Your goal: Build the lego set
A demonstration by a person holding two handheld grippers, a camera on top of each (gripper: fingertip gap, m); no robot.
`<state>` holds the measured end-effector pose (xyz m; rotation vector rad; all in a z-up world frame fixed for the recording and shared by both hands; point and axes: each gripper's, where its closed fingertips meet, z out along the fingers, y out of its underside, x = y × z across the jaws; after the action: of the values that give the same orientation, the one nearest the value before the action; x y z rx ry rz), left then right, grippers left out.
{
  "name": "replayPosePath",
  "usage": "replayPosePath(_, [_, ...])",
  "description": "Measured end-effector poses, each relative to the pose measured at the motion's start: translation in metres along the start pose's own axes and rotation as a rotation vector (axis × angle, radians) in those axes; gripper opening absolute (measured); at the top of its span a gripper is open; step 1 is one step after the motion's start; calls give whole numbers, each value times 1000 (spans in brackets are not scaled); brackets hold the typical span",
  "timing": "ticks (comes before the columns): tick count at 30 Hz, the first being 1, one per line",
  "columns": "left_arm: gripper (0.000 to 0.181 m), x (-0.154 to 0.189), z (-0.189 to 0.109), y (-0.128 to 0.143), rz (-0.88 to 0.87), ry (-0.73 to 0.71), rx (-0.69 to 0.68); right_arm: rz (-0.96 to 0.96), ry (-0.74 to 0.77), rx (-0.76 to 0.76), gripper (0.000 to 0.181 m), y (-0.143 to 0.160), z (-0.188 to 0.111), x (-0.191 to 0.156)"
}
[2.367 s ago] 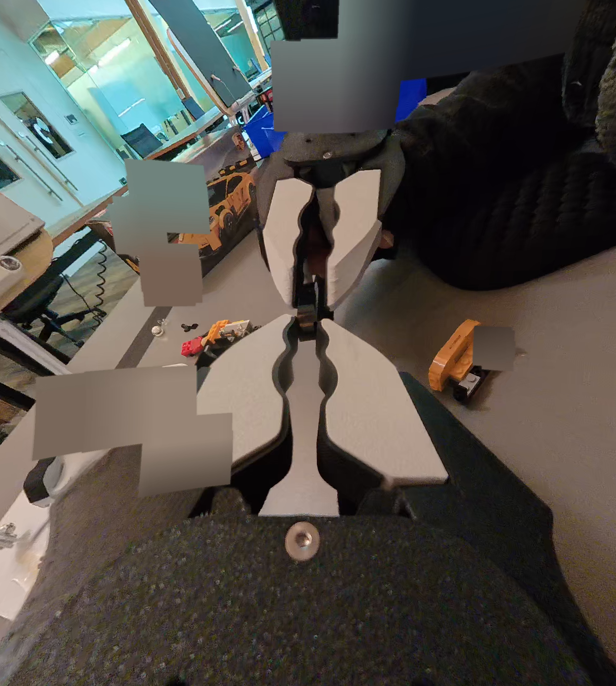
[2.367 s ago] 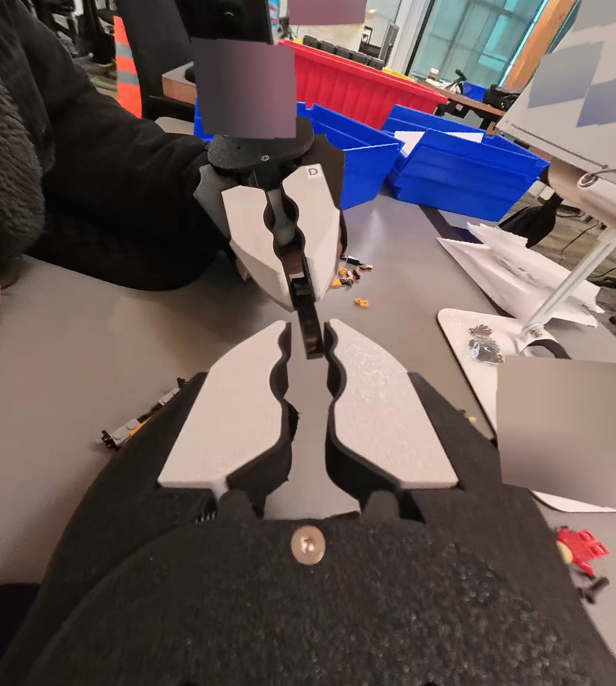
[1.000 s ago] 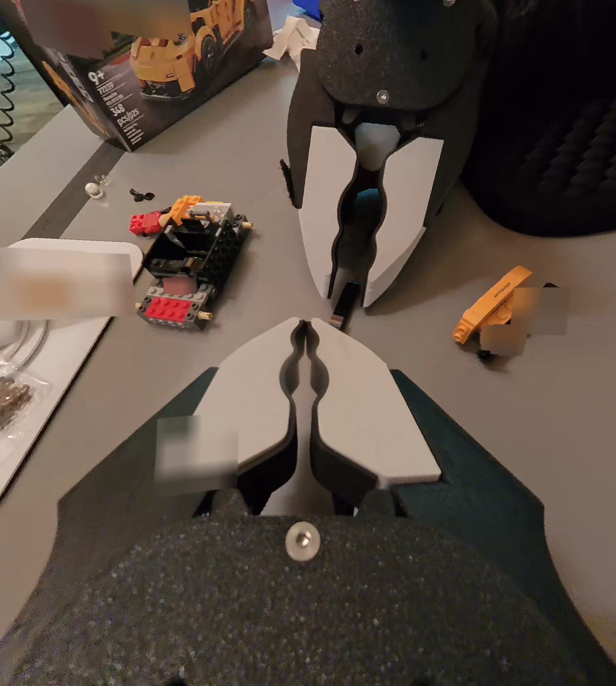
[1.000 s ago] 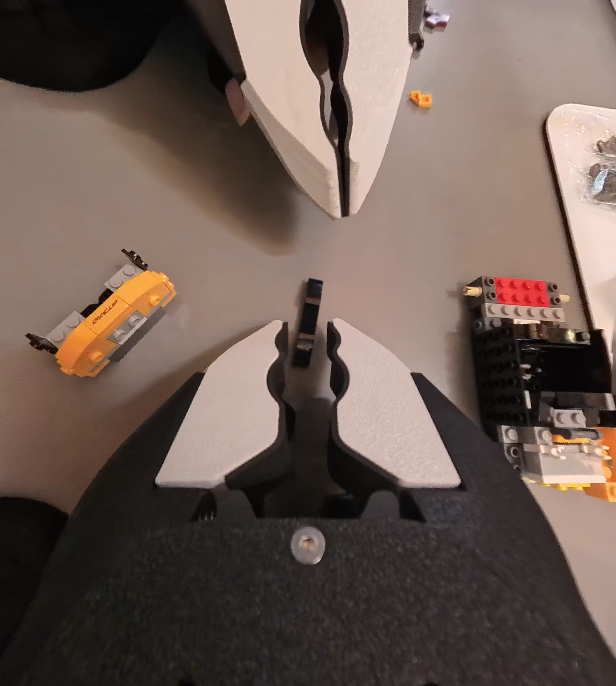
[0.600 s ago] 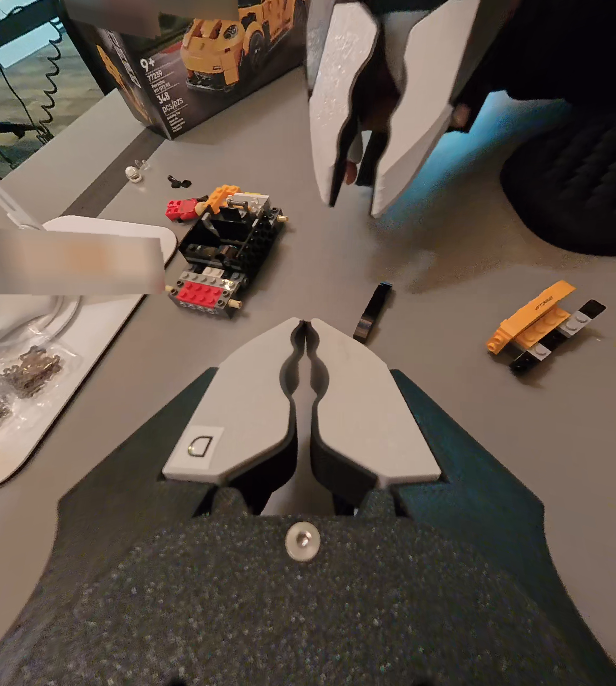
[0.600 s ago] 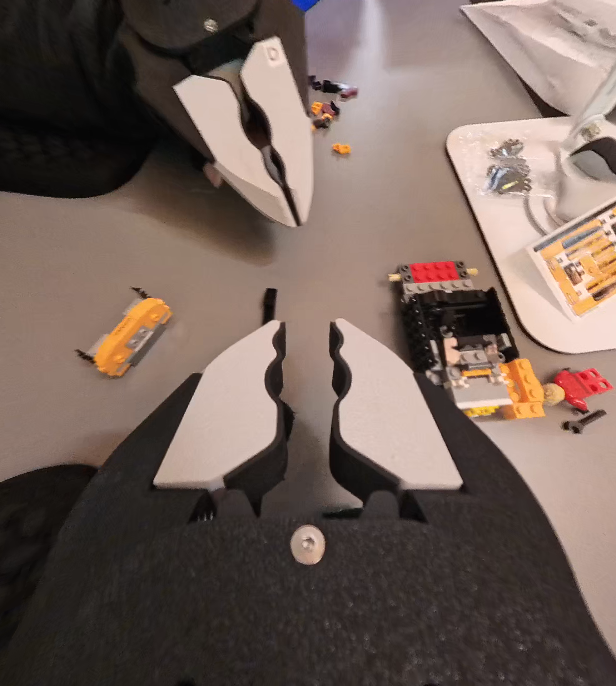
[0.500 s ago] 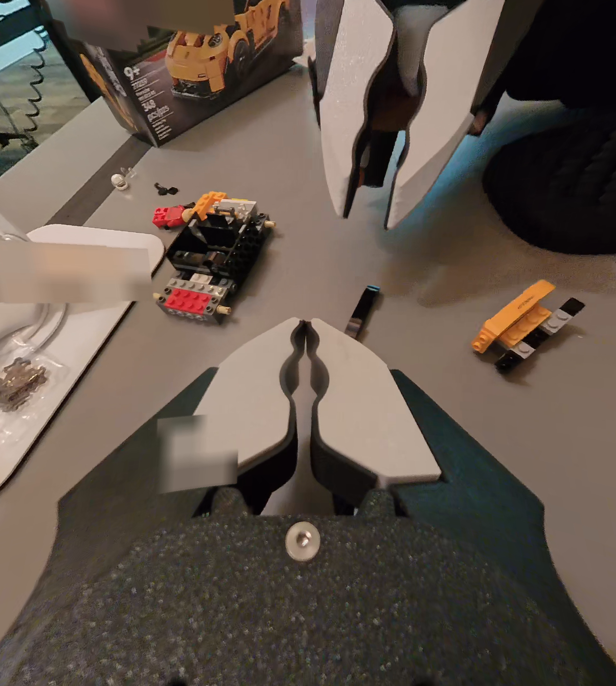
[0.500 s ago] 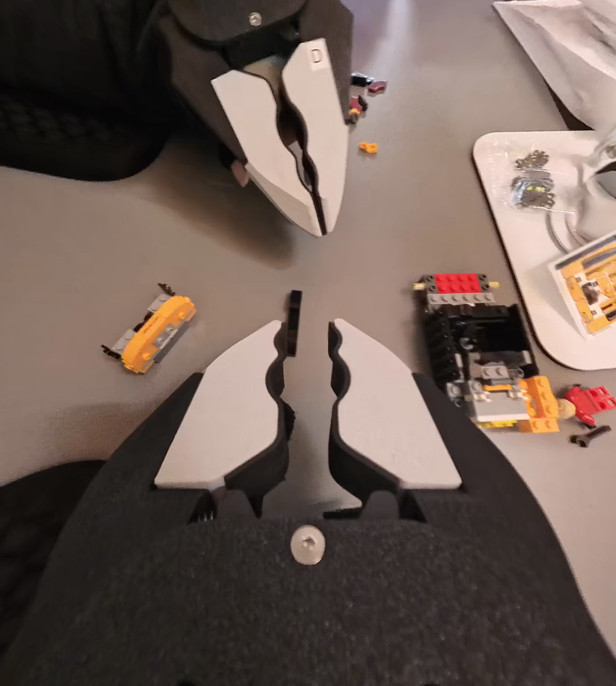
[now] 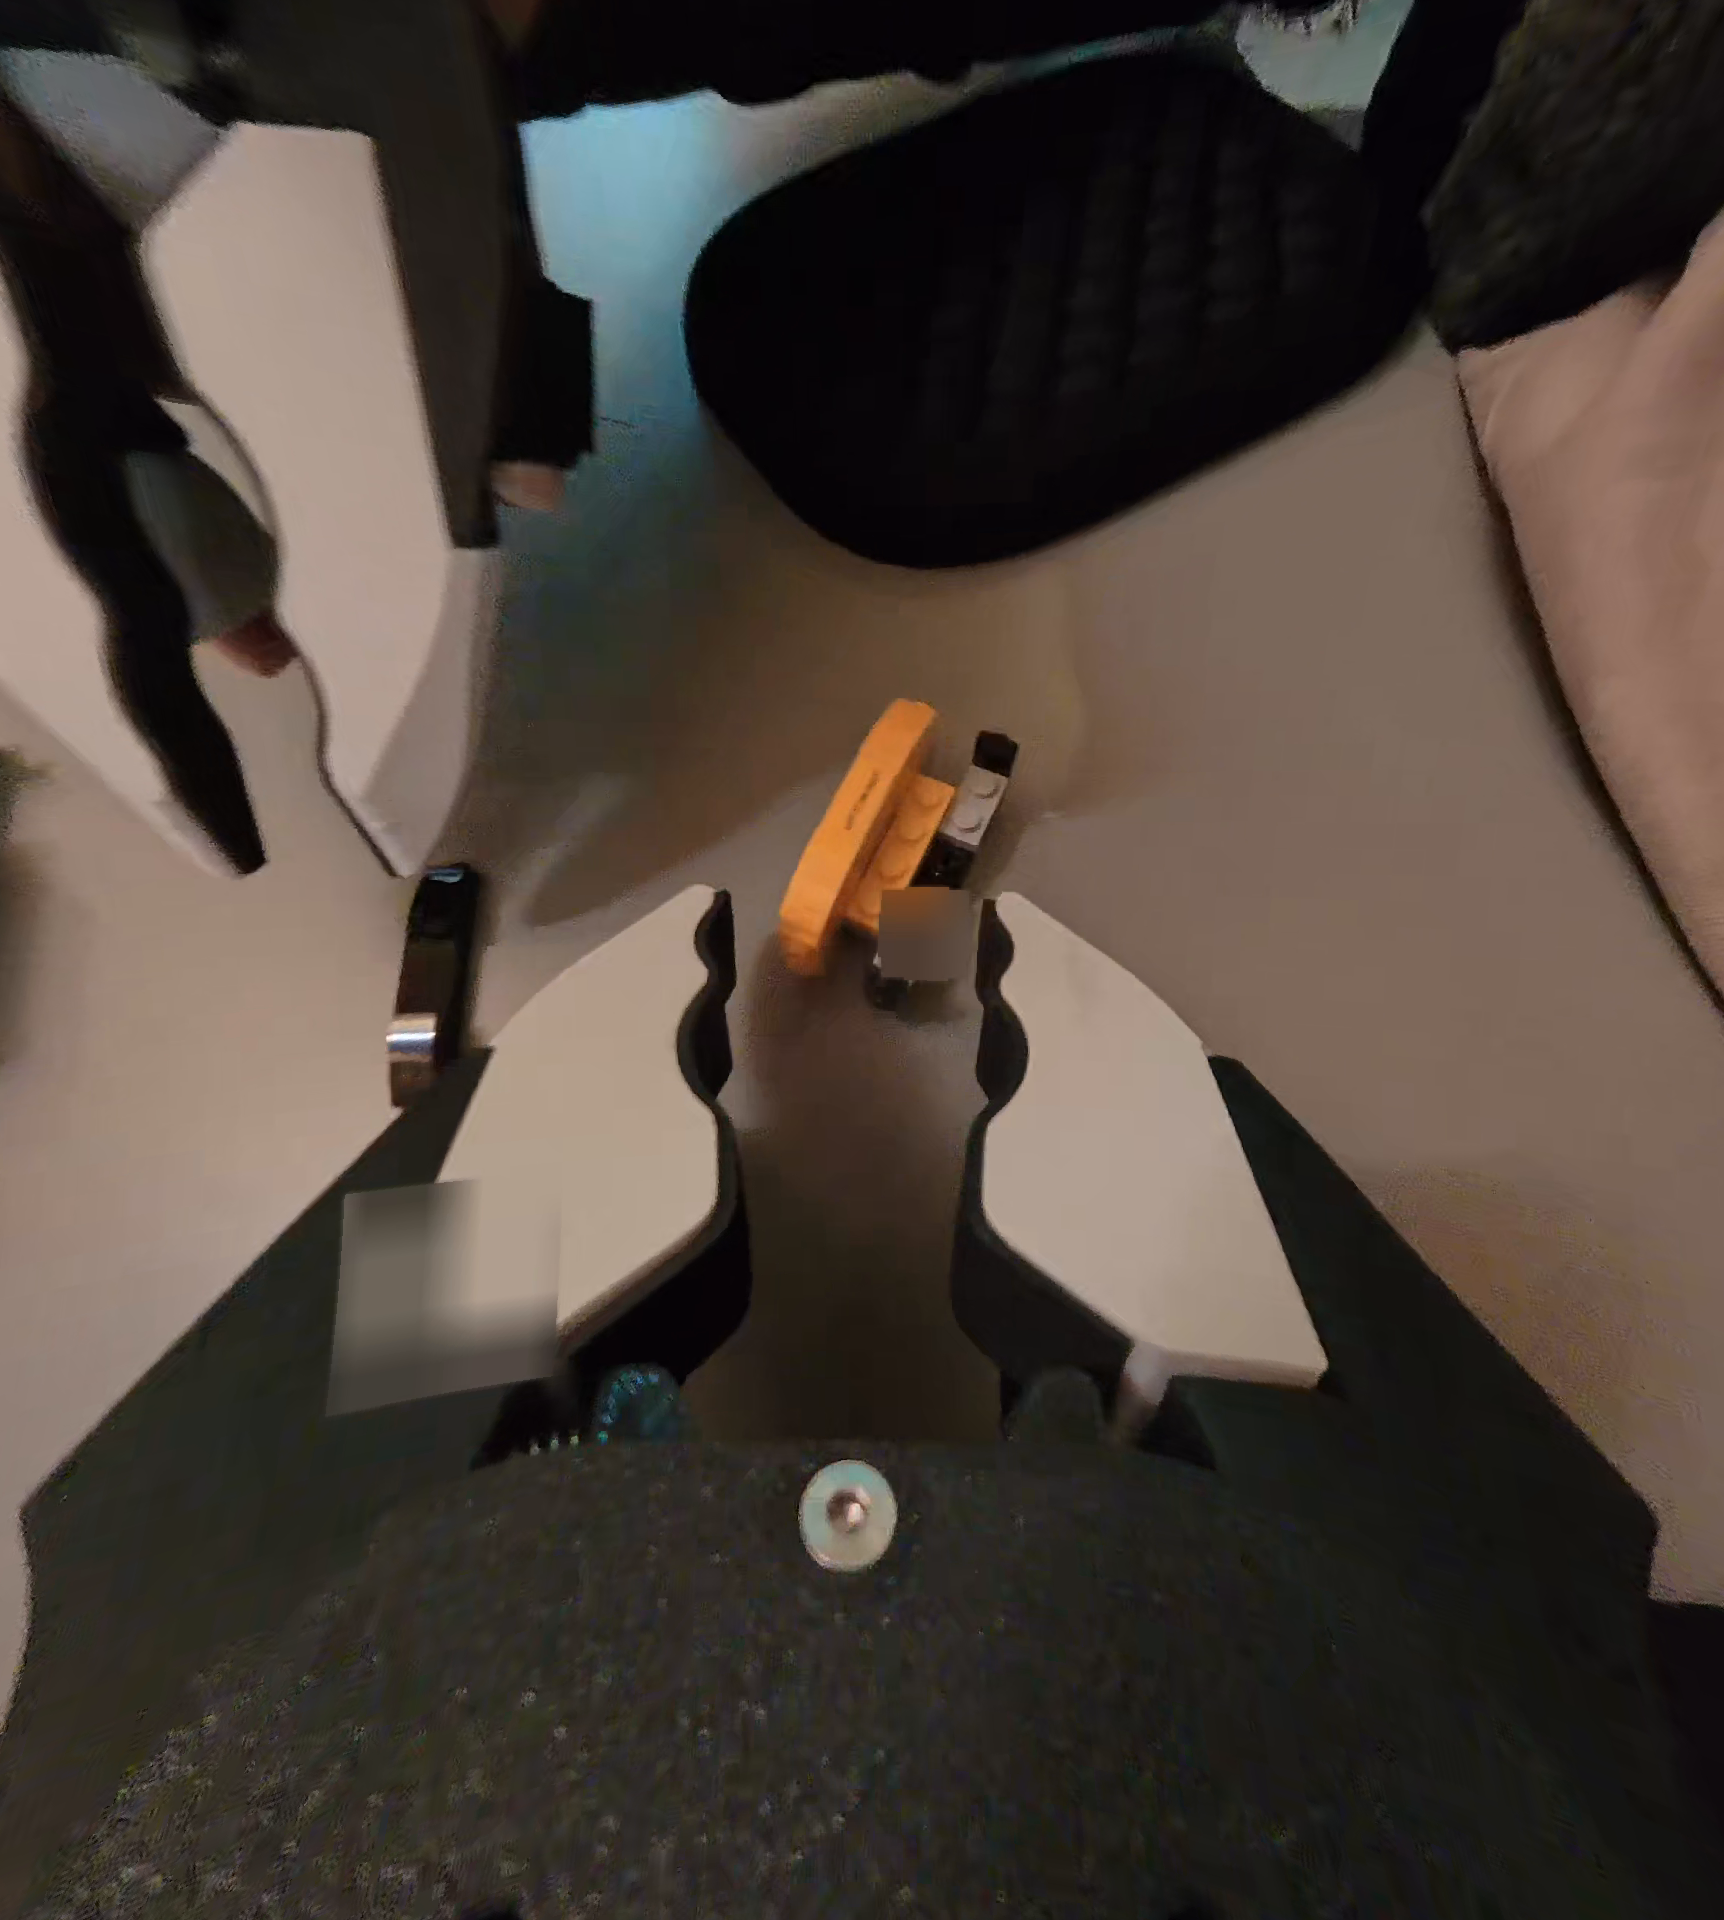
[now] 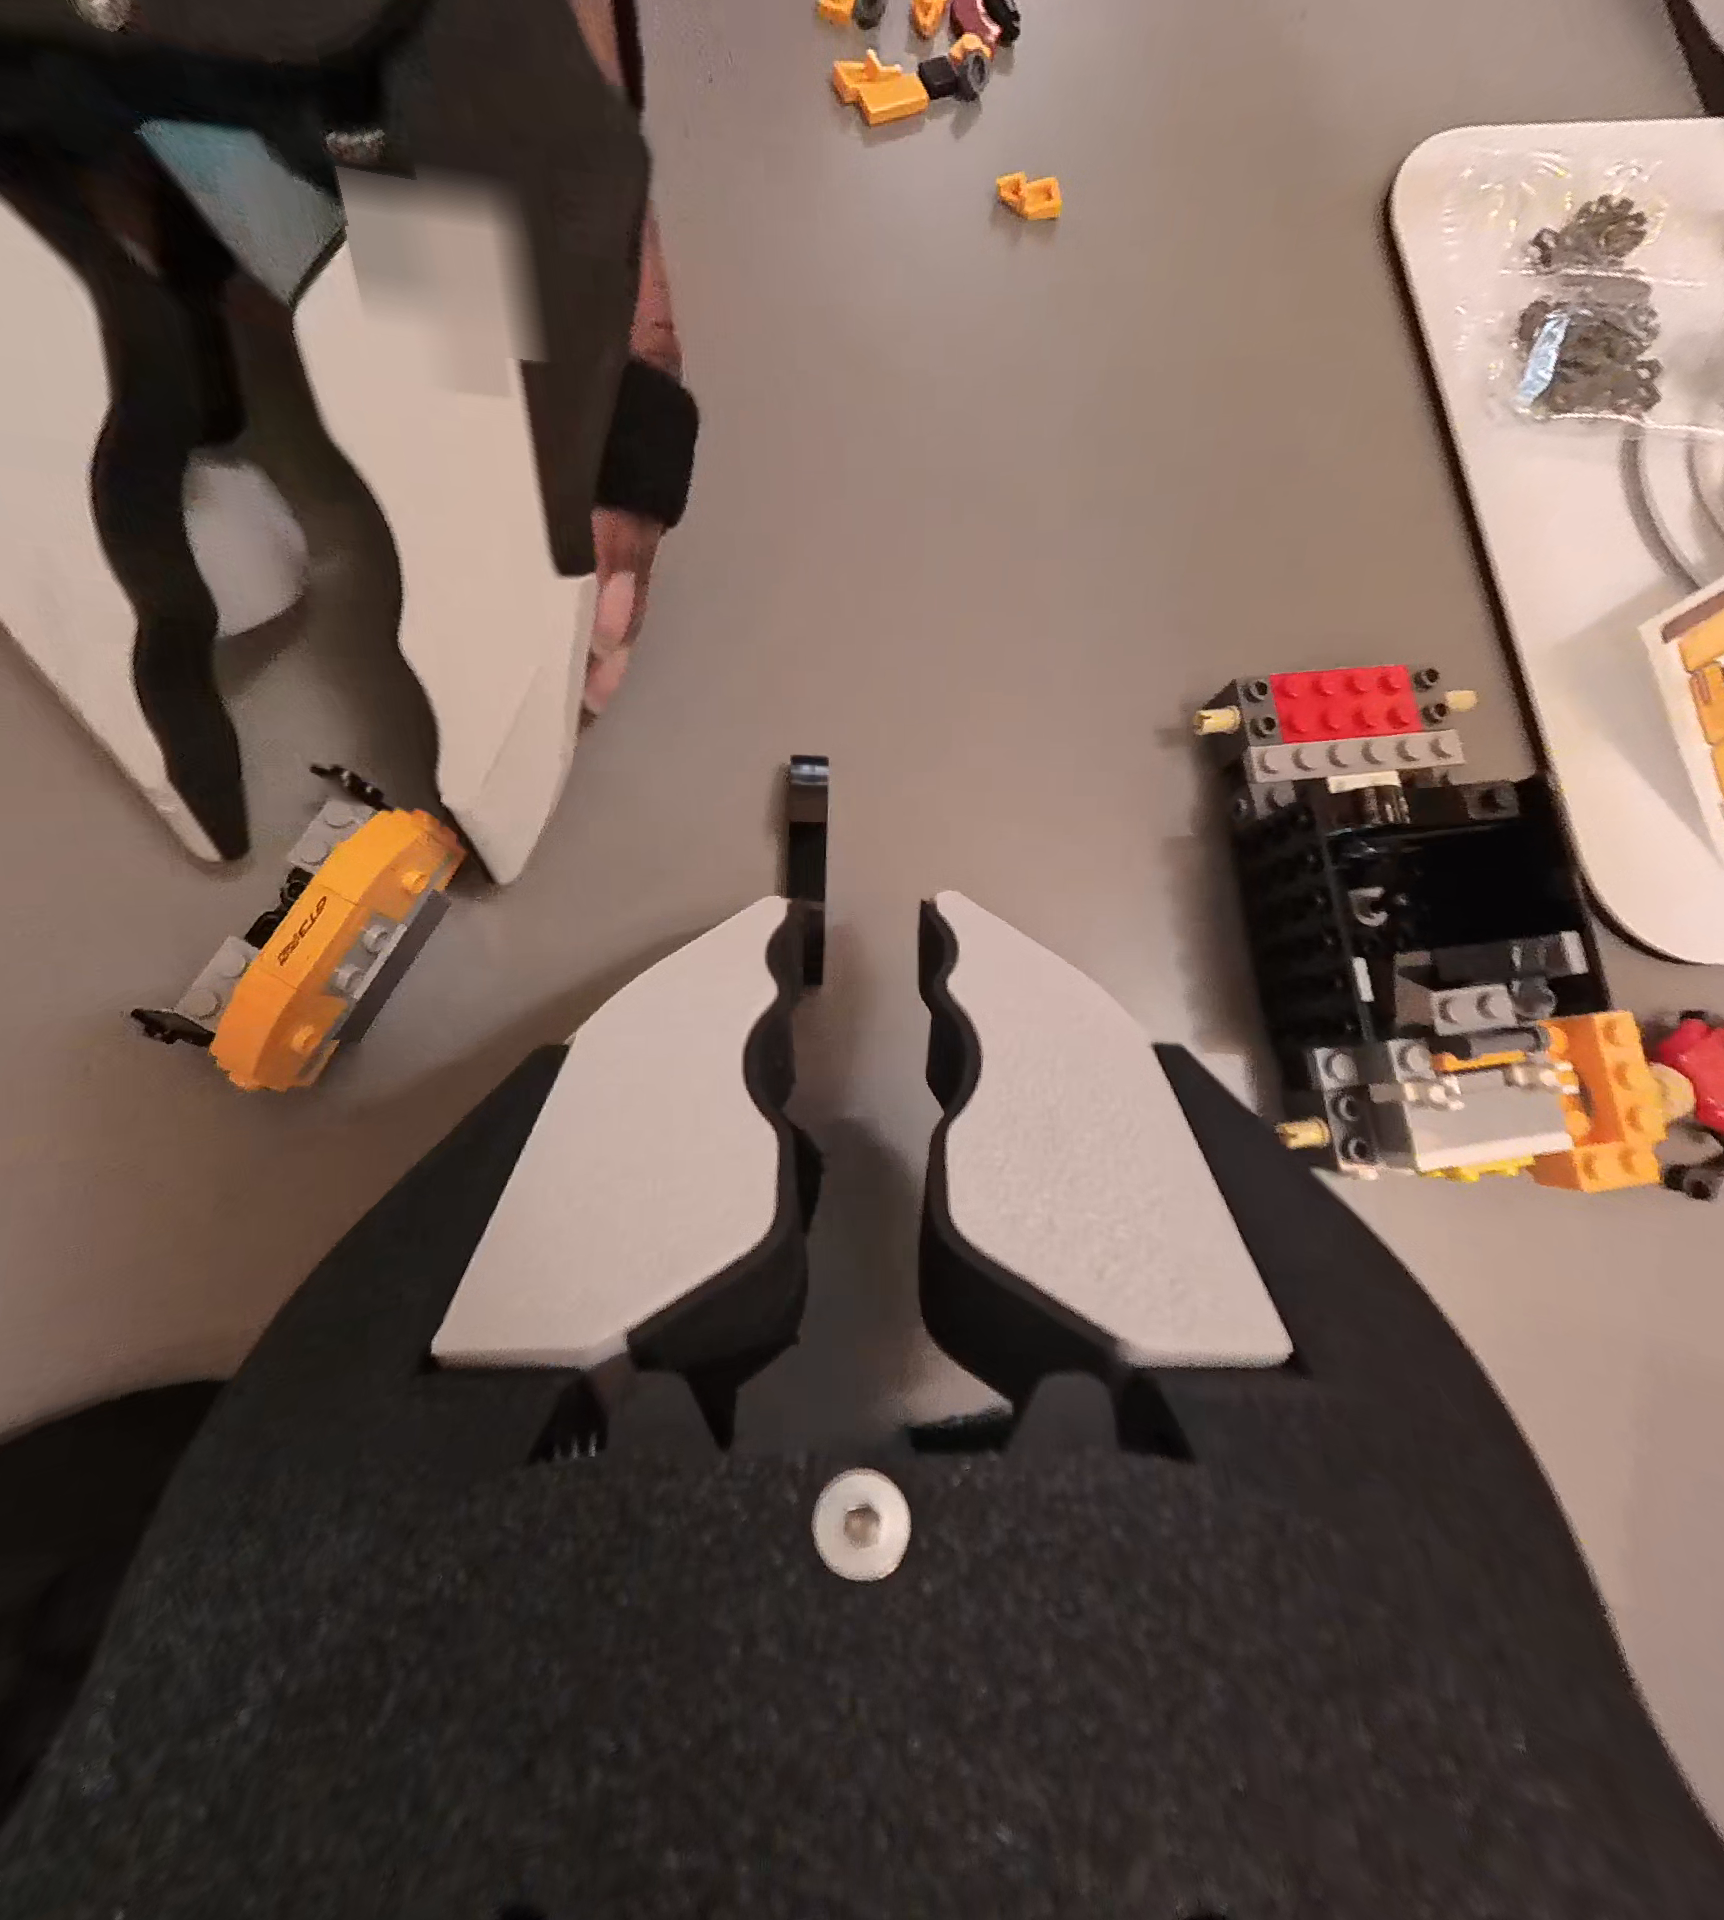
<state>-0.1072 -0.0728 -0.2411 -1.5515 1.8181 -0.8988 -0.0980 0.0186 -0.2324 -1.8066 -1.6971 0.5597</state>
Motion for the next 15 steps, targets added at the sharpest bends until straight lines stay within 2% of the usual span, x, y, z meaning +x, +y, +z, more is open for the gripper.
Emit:
replayPosePath(3, [33,3,7,2,53,-21,-46,19,8,0,21,2,-4,0])
replayPosePath(7, [32,1,9,1,24,-42,-79,34,16,-11,21,7,-5,0])
replayPosePath(15, [31,-36,-6,13,-100,-213,-104,45,25,-5,21,3,-1,5])
